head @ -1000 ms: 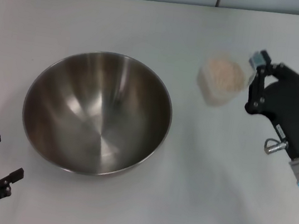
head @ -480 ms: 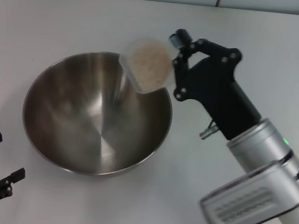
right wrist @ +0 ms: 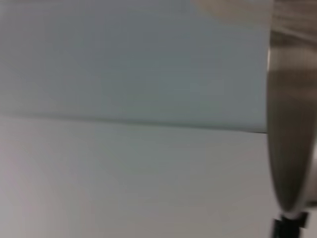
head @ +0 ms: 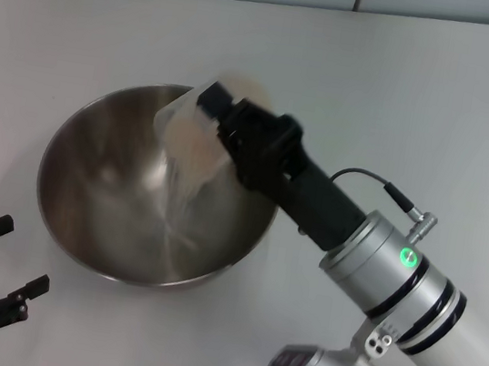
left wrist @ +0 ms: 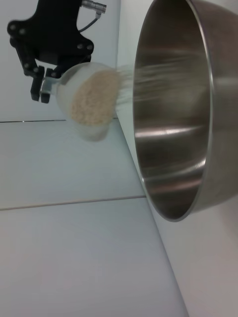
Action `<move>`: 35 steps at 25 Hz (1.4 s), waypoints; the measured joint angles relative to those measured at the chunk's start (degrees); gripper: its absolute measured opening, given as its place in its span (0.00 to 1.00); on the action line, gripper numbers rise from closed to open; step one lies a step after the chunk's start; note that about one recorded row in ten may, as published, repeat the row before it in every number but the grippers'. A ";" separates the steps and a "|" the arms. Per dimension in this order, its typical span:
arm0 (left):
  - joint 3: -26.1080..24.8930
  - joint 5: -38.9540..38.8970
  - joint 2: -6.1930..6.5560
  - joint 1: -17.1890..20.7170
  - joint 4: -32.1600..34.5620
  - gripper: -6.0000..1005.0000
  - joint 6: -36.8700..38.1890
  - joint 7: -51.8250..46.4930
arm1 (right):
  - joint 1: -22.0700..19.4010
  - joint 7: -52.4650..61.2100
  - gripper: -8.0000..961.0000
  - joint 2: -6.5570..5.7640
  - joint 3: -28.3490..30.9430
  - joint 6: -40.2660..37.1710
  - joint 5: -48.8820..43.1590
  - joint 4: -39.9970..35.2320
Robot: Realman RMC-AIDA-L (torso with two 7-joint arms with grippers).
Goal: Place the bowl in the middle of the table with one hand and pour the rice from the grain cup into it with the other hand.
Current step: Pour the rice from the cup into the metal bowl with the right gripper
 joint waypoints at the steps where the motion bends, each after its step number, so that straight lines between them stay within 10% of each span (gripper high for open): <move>1: 0.00 0.04 0.00 -0.08 0.15 0.83 0.02 -0.25 | 0.05 -5.54 0.03 0.00 0.20 0.68 -2.12 0.00; 21: -0.02 0.35 -0.05 -1.13 0.32 0.83 0.16 -0.28 | 1.26 -52.65 0.03 0.00 -0.35 12.57 -3.84 3.49; 35: -0.07 0.41 0.04 -1.08 0.19 0.83 0.24 -0.28 | 1.47 -55.68 0.03 0.00 0.12 14.07 -6.10 3.90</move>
